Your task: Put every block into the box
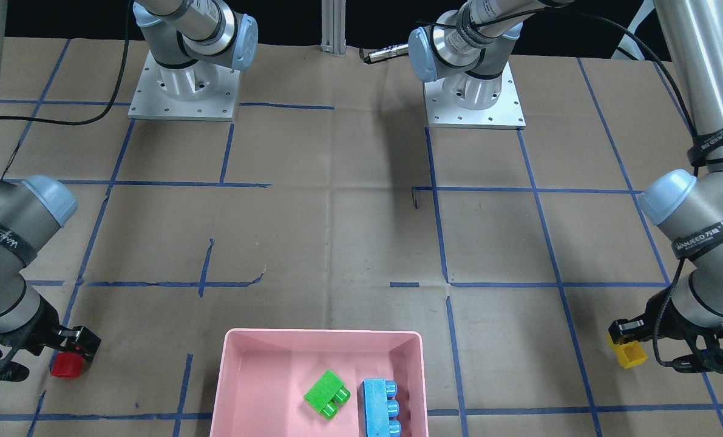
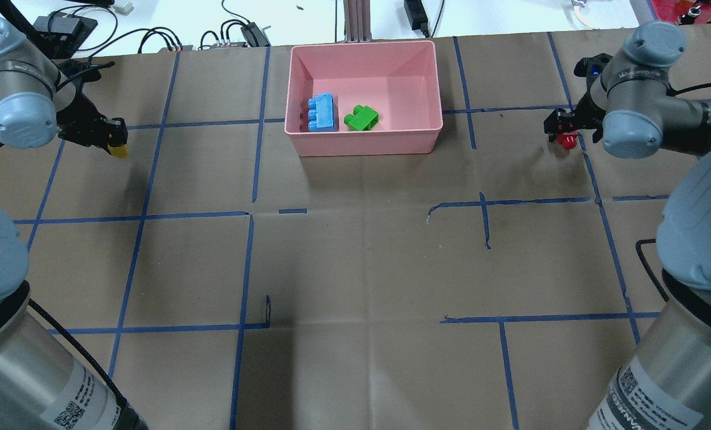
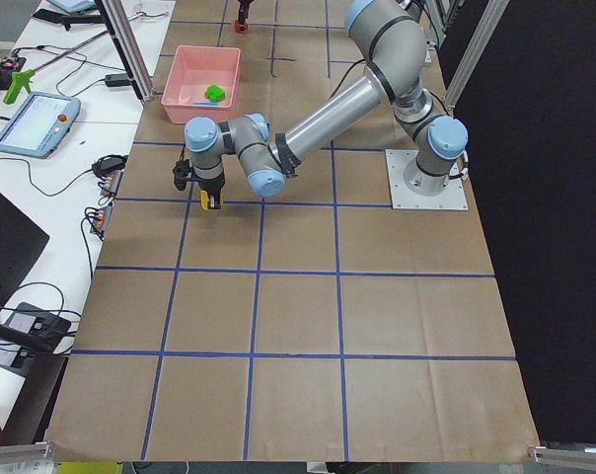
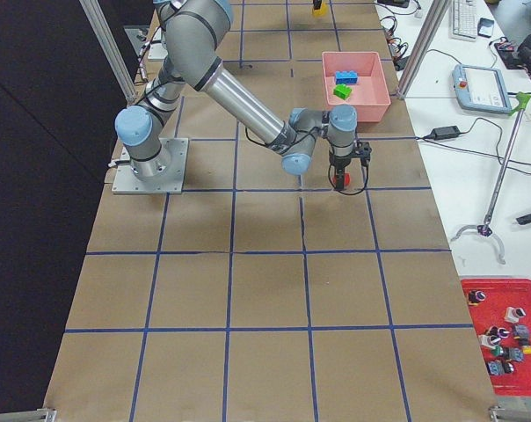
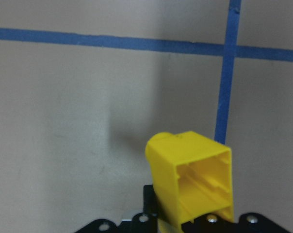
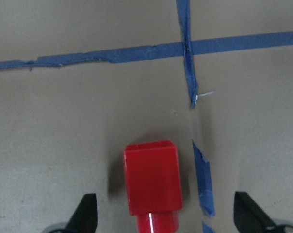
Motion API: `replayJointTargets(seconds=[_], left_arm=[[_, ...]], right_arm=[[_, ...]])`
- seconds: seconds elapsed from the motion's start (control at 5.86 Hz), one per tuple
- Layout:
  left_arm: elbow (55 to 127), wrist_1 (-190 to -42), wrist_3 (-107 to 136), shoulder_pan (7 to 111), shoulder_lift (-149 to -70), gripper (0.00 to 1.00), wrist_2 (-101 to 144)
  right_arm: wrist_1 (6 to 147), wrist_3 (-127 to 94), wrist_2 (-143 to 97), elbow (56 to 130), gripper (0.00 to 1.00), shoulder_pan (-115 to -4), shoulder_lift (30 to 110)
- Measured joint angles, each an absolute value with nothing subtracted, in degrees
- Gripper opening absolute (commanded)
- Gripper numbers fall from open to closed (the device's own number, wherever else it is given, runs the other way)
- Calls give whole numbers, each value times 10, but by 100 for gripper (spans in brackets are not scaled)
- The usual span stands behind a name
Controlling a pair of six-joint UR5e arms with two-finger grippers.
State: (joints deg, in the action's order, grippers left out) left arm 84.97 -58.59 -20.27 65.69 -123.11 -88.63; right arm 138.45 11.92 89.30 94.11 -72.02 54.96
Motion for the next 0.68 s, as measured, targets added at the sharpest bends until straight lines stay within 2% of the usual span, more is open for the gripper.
replayJointTargets(seconds=[0.17,0.34,0.51,0.68], left_arm=[[835,-600,-204,659,-1219,5,-877],[790,-644,-203,675,-1205,5,-854],[717,-711,-192,716,-1206,5,-837],[633,-768,-157,772,-1233,5,-832]], right_arm=[[1385,118,892,938,87,-720,545],[1384,117,892,936,56,-721,544],[1384,117,889,936,14,-722,545],[1380,119,880,933,7,-723,545]])
